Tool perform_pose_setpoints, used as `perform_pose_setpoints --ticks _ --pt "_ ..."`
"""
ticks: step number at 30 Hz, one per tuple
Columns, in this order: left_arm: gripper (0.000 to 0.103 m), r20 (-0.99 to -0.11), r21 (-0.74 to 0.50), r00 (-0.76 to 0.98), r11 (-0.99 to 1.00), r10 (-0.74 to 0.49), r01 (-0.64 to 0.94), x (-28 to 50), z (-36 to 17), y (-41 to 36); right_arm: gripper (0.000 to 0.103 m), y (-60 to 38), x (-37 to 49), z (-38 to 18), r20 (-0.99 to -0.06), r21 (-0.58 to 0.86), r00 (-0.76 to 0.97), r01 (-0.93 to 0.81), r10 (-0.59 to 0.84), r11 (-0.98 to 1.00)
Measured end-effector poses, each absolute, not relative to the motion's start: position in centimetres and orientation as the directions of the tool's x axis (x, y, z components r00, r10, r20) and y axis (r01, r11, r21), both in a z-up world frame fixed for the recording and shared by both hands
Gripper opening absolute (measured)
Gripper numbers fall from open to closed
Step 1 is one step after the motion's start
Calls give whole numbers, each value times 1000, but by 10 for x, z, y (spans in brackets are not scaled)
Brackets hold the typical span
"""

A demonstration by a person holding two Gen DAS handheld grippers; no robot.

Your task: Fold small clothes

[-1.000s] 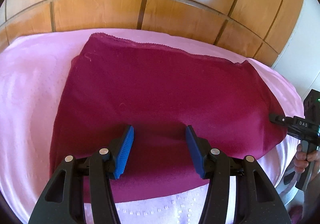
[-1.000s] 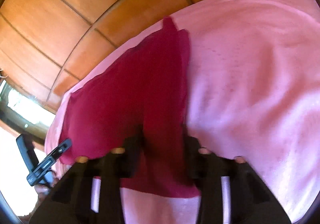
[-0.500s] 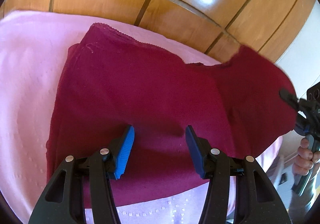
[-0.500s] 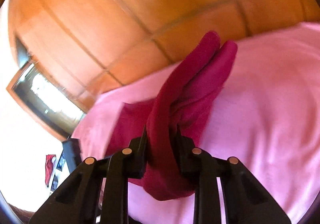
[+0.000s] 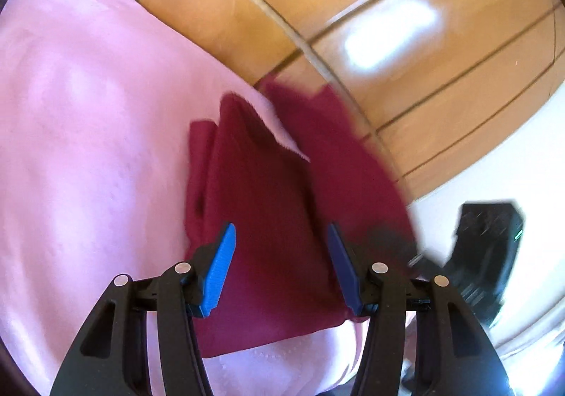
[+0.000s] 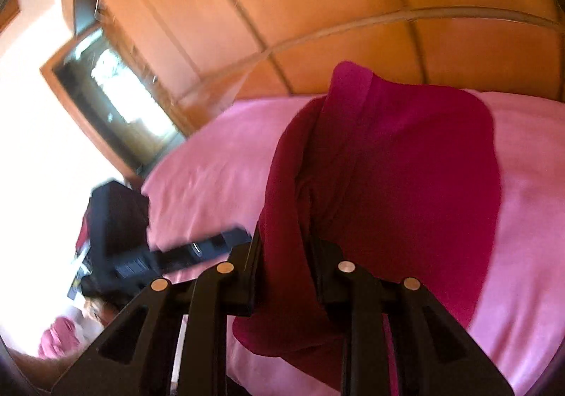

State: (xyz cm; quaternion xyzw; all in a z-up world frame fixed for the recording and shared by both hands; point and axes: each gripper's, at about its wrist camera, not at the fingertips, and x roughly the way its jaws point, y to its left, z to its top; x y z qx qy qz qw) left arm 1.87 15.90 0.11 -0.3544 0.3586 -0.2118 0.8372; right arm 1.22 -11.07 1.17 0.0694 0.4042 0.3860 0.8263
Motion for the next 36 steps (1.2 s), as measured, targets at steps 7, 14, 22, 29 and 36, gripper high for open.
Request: perform_pose_setpoints --ticks 7,14,22,29,36 --pt "53 -411 -802 622 588 -666 100 25 3 174 24 -70 2 -24 -695 301 353 -647 626 700" --pt "59 -424 -801 598 590 -681 104 34 14 164 52 -92 -12 -11 -615 400 282 -693 736 600" --pt "59 -516 -745 560 662 -648 80 44 26 159 53 -167 -34 -3 -619 366 386 -629 684 686" --pt "59 -650 -671 447 740 -615 43 55 6 129 53 -199 -38 -10 -637 339 478 -531 605 777" --pt "13 -684 -588 503 807 -528 47 56 9 122 53 -173 -35 -15 -655 255 496 -564 570 785"
